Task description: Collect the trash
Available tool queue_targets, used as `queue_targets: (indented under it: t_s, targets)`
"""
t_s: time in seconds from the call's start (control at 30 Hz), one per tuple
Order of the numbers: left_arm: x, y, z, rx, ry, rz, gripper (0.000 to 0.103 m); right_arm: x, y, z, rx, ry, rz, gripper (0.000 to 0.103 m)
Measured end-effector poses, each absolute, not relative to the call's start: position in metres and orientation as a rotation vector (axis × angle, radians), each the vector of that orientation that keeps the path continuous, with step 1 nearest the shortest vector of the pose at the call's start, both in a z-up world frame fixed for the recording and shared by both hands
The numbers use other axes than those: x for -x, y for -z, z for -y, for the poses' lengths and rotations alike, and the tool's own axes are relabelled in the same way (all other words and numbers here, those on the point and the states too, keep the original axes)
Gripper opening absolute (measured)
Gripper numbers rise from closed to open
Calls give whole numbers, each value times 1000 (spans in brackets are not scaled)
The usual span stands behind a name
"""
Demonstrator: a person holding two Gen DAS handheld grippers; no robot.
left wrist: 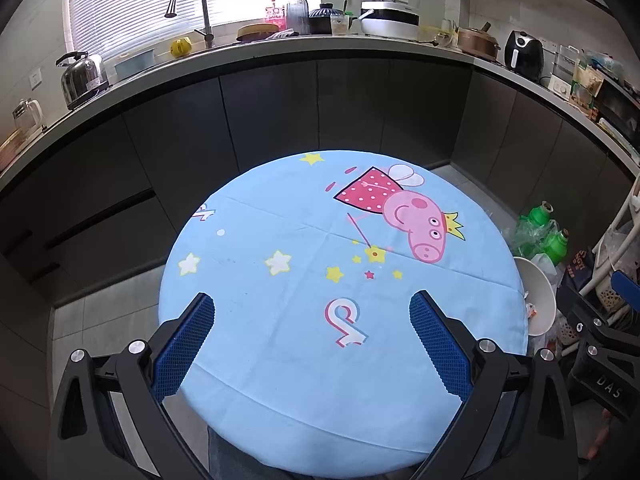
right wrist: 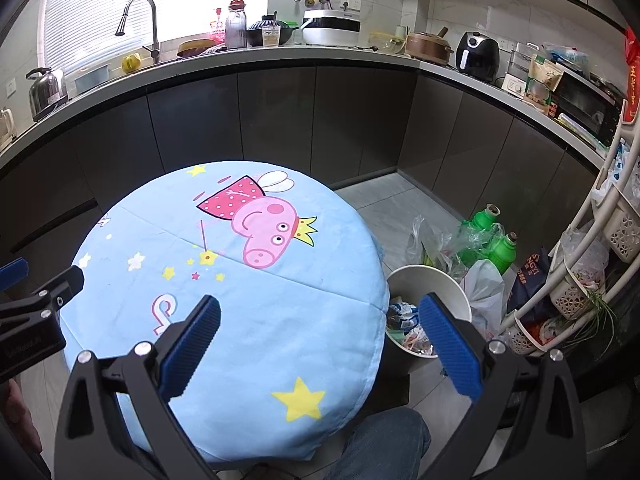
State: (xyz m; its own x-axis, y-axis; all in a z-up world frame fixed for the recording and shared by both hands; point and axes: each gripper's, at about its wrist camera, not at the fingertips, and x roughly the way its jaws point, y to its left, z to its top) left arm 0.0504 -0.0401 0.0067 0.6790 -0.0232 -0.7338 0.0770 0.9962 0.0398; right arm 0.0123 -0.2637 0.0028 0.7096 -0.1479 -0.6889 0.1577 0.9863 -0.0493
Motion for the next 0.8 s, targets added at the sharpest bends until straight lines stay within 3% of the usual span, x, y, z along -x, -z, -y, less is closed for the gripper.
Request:
queue_targets:
  t_s: [0.8]
  targets:
    - [-52,-1,44,-71,57,-834,94,-14,-4,267,-20,167,-766,99]
